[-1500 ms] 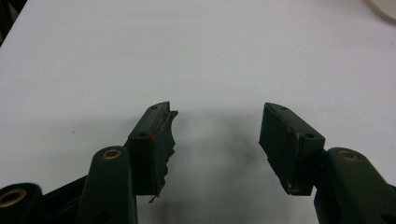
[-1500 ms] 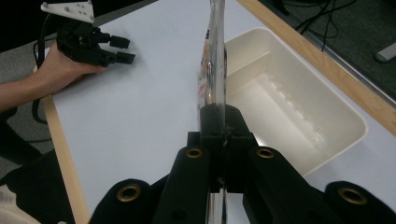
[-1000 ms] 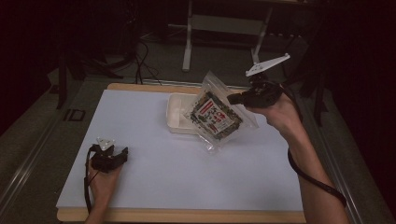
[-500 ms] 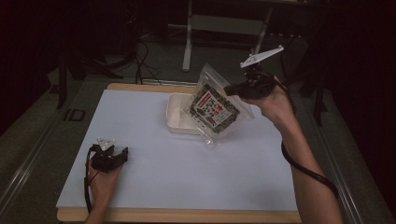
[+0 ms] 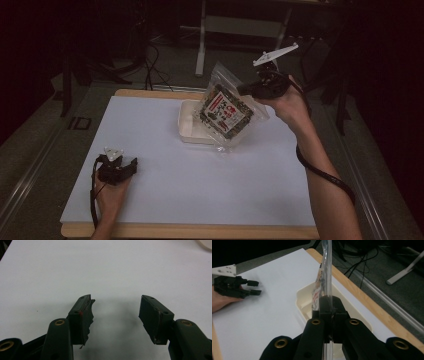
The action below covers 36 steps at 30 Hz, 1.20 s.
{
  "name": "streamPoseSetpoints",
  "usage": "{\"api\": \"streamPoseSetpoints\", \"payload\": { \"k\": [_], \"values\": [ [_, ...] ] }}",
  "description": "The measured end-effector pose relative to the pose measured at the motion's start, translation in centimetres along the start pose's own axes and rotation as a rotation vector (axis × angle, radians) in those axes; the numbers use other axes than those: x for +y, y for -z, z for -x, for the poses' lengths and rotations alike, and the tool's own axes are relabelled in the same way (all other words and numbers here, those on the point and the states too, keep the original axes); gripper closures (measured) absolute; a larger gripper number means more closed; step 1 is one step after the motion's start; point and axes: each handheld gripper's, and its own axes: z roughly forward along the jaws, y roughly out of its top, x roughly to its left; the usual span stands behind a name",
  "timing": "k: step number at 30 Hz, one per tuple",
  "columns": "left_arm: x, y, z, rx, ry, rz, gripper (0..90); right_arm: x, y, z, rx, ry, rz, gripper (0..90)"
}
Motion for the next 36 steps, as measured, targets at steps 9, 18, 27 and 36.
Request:
{"api": "streamPoseSetpoints", "payload": {
  "k": [9,18,27,36],
  "values": [
    [0.0,0.0,0.0,-0.002,0.001,0.001,43.8,0.5,-0.7,0.9,-0.010,0.005,0.013,89.6],
    [0.0,0.0,0.0,-0.001,-0.005,-0.001,43.8,0.7,-1.2,1.3,-0.012,-0.003,0.032,89.6],
    [0.0,0.0,0.0,-0.003,-0.004,-0.001,43.7,1.3,-1.6,1.7,0.006,-0.018,0.055,89.6],
    [0.0,0.0,0.0,-0.004,-0.003,-0.002,43.6,1.5,-1.9,1.6,-0.005,-0.003,0.041,89.5]
  ]
}}
